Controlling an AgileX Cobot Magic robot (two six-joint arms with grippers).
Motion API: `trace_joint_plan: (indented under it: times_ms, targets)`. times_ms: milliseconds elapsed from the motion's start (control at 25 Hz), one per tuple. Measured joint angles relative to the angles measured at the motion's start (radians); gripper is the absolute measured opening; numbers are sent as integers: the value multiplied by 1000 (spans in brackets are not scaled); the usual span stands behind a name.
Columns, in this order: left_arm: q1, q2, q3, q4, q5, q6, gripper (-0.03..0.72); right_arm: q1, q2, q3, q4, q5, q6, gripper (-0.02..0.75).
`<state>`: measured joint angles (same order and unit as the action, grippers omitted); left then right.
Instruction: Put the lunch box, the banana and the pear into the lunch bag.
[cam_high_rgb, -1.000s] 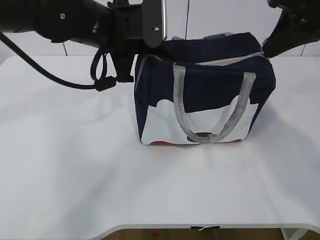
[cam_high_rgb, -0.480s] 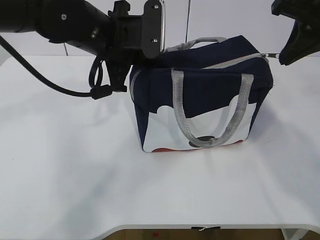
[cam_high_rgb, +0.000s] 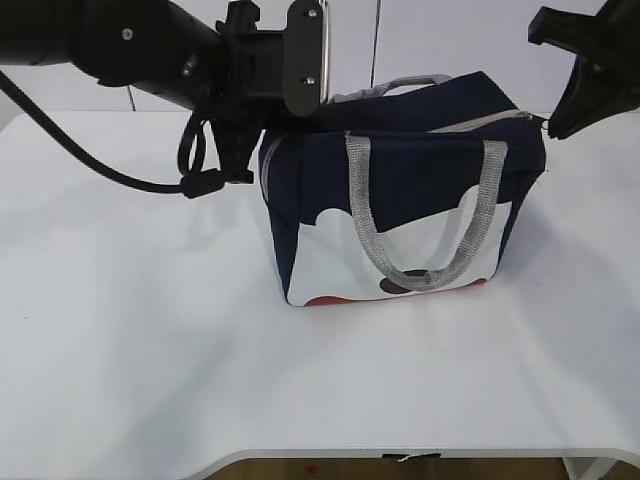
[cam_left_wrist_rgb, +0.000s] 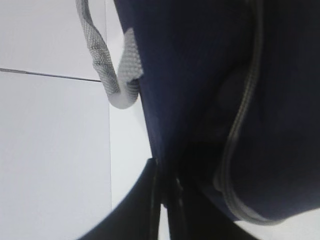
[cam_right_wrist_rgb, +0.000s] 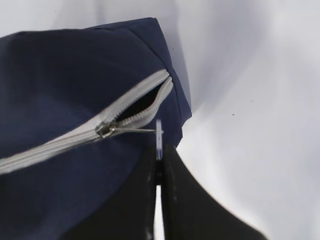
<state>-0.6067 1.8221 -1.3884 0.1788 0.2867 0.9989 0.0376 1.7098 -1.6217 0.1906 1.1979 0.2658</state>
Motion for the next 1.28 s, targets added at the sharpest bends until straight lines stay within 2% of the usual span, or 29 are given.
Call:
trace_joint_plan:
  times_ms: [400,840,1280]
  targets:
    - [0,0,0,0,-2,0,-5,-41,52,-145,34,41,14,6]
    - [0,0,0,0,-4,0,-5,-57,116,-171,62,46,15,6]
    - [0,0,0,0,-6,0,-5,-122,154,-193,117,48,9,6]
